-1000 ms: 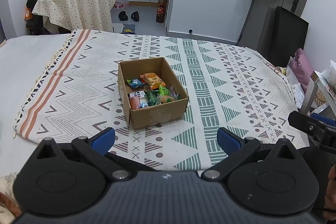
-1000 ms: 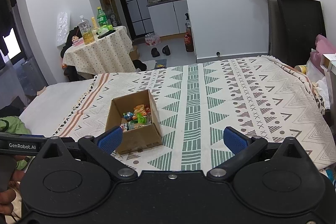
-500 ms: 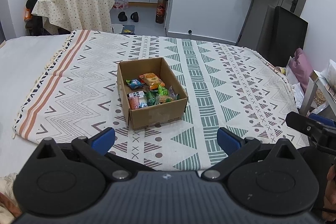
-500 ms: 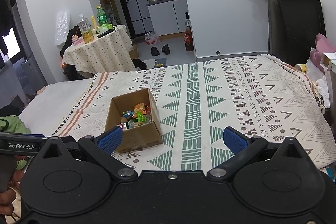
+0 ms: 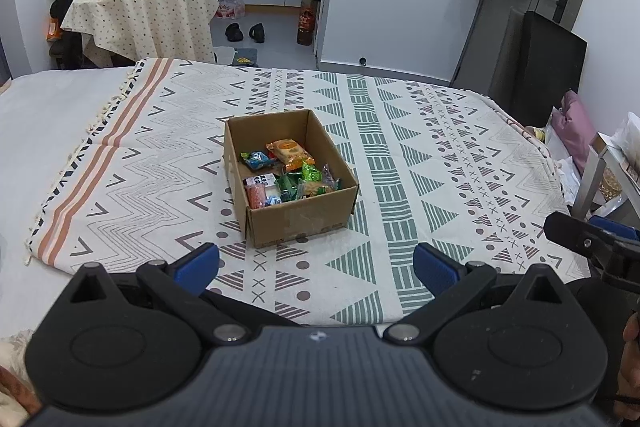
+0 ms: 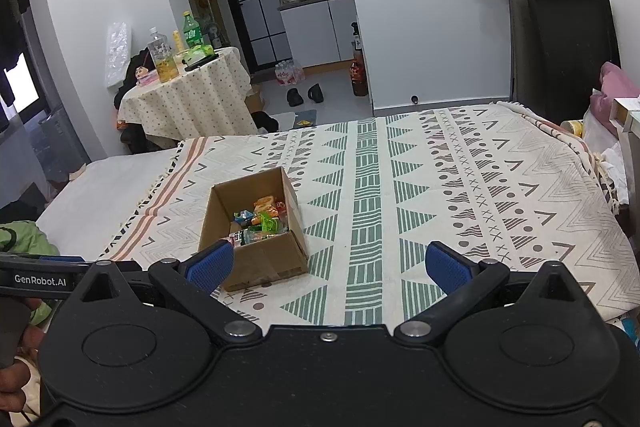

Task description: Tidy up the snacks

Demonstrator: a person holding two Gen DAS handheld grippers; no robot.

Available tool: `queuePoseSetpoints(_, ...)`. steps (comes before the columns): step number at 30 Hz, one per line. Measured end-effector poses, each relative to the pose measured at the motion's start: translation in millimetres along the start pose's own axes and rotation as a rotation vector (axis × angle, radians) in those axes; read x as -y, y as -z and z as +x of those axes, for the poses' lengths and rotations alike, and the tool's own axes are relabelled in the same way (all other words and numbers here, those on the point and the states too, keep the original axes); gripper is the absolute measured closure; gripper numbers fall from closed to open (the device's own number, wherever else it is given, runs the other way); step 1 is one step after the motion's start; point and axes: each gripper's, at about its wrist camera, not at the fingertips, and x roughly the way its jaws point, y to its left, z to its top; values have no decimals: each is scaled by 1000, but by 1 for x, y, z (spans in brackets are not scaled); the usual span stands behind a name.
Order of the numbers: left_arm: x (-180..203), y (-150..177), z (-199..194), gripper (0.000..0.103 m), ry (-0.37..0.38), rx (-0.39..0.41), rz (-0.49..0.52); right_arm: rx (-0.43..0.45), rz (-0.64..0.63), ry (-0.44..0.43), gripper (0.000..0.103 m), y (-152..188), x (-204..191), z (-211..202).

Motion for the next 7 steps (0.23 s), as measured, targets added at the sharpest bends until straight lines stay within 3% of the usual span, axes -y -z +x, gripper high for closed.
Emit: queuePoseSetpoints(7, -1, -1, -1, 0, 8, -2, 0, -1, -1, -1, 0, 1, 0, 1)
